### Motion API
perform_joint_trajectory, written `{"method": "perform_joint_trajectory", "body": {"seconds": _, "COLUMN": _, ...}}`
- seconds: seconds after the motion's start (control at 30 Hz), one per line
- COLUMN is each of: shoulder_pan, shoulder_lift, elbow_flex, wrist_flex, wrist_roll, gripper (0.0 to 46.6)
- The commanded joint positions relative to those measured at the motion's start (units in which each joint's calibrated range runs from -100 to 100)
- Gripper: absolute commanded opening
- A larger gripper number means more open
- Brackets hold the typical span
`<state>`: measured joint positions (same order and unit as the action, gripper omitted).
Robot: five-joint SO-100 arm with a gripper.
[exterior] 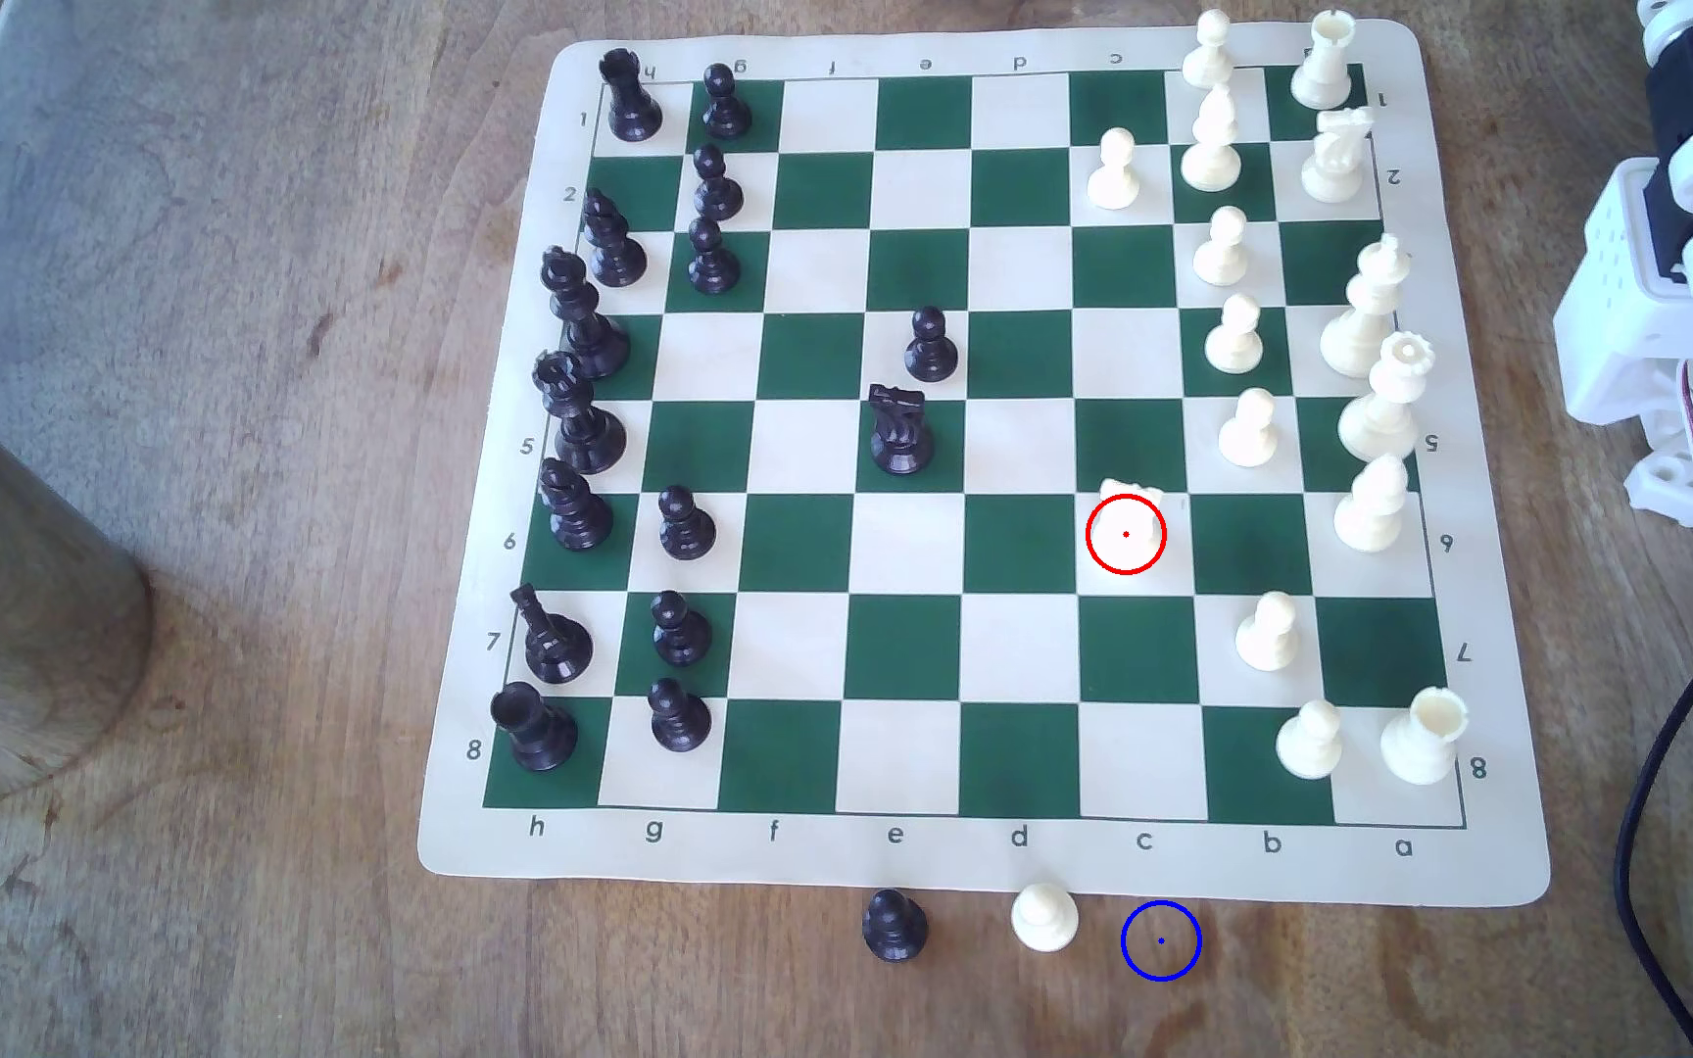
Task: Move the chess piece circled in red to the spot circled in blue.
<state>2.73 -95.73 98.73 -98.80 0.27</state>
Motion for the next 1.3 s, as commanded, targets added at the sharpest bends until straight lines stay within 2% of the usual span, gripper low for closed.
{"method": "perform_joint_trajectory", "body": {"seconds": 0.0, "shoulder_pan": -0.9, "shoulder_lift": -0.1, "elbow_flex": 1.2, "wrist_flex": 3.7, "wrist_roll": 0.1, "gripper": 0.2}}
{"method": "perform_joint_trajectory", "body": {"seconds": 0.1, "shoulder_pan": -4.0, "shoulder_lift": 0.0, "elbow_flex": 0.2, "wrist_flex": 13.0, "wrist_roll": 0.1, "gripper": 0.2}}
{"method": "perform_joint_trajectory", "body": {"seconds": 0.23, "shoulder_pan": -4.8, "shoulder_lift": 0.0, "elbow_flex": -3.6, "wrist_flex": 25.4, "wrist_roll": 0.1, "gripper": 0.2}}
{"method": "perform_joint_trajectory", "body": {"seconds": 0.43, "shoulder_pan": -6.2, "shoulder_lift": 0.0, "elbow_flex": -18.7, "wrist_flex": 62.8, "wrist_roll": -0.2, "gripper": 0.2}}
{"method": "perform_joint_trajectory", "body": {"seconds": 0.57, "shoulder_pan": -6.6, "shoulder_lift": 0.0, "elbow_flex": -24.4, "wrist_flex": 74.6, "wrist_roll": -0.2, "gripper": 0.2}}
{"method": "perform_joint_trajectory", "body": {"seconds": 0.6, "shoulder_pan": -6.8, "shoulder_lift": 0.1, "elbow_flex": -28.2, "wrist_flex": 84.4, "wrist_roll": -1.0, "gripper": 0.2}}
{"method": "perform_joint_trajectory", "body": {"seconds": 0.83, "shoulder_pan": -5.3, "shoulder_lift": 0.1, "elbow_flex": -42.3, "wrist_flex": 131.8, "wrist_roll": -1.2, "gripper": 0.2}}
{"method": "perform_joint_trajectory", "body": {"seconds": 0.9, "shoulder_pan": -4.3, "shoulder_lift": 0.1, "elbow_flex": -46.8, "wrist_flex": 146.5, "wrist_roll": -3.1, "gripper": 2.0}}
{"method": "perform_joint_trajectory", "body": {"seconds": 0.93, "shoulder_pan": -4.2, "shoulder_lift": 0.1, "elbow_flex": -47.6, "wrist_flex": 150.2, "wrist_roll": -3.1, "gripper": 3.3}}
{"method": "perform_joint_trajectory", "body": {"seconds": 1.03, "shoulder_pan": -4.6, "shoulder_lift": 0.5, "elbow_flex": -48.3, "wrist_flex": 163.8, "wrist_roll": -3.8, "gripper": 0.3}}
{"method": "perform_joint_trajectory", "body": {"seconds": 1.2, "shoulder_pan": -8.5, "shoulder_lift": 6.0, "elbow_flex": -50.0, "wrist_flex": 176.4, "wrist_roll": -10.1, "gripper": 0.3}}
{"method": "perform_joint_trajectory", "body": {"seconds": 1.27, "shoulder_pan": -9.4, "shoulder_lift": 8.8, "elbow_flex": -50.1, "wrist_flex": 176.6, "wrist_roll": -12.1, "gripper": 0.3}}
